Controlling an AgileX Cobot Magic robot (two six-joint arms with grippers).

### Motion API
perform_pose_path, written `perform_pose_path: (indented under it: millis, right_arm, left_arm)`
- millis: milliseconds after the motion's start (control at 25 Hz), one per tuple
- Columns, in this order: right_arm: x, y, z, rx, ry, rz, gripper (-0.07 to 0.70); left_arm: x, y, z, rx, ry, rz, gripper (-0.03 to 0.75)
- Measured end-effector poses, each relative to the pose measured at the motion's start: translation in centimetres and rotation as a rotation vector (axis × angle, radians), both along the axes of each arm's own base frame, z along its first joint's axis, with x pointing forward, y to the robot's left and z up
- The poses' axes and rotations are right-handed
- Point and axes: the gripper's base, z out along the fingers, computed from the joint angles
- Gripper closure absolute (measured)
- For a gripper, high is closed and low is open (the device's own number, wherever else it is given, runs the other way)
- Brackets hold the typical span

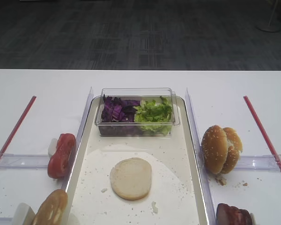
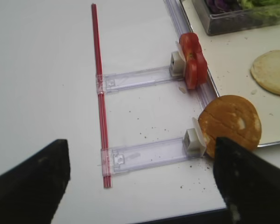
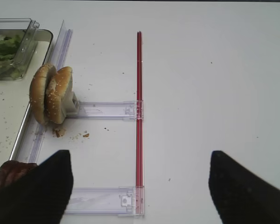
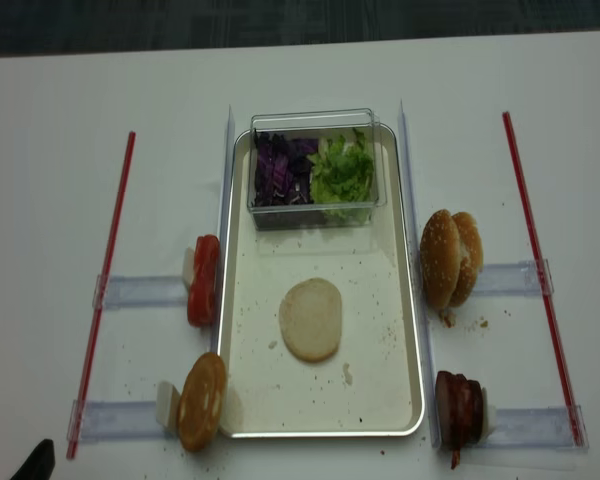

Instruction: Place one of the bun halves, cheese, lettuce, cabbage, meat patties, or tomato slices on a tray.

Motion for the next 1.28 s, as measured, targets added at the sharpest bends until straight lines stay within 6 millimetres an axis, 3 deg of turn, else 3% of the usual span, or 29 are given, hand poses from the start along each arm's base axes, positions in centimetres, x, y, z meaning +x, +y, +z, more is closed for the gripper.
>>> perform_pose_path:
  millis: [1280]
  right_arm:
    - [0.01,0.00,0.02,0.005,-0.002,-0.003,0.018]
  left_arm:
    - [-0.08,0.00,-0.01,0.001,-0.022,0.000,0.191]
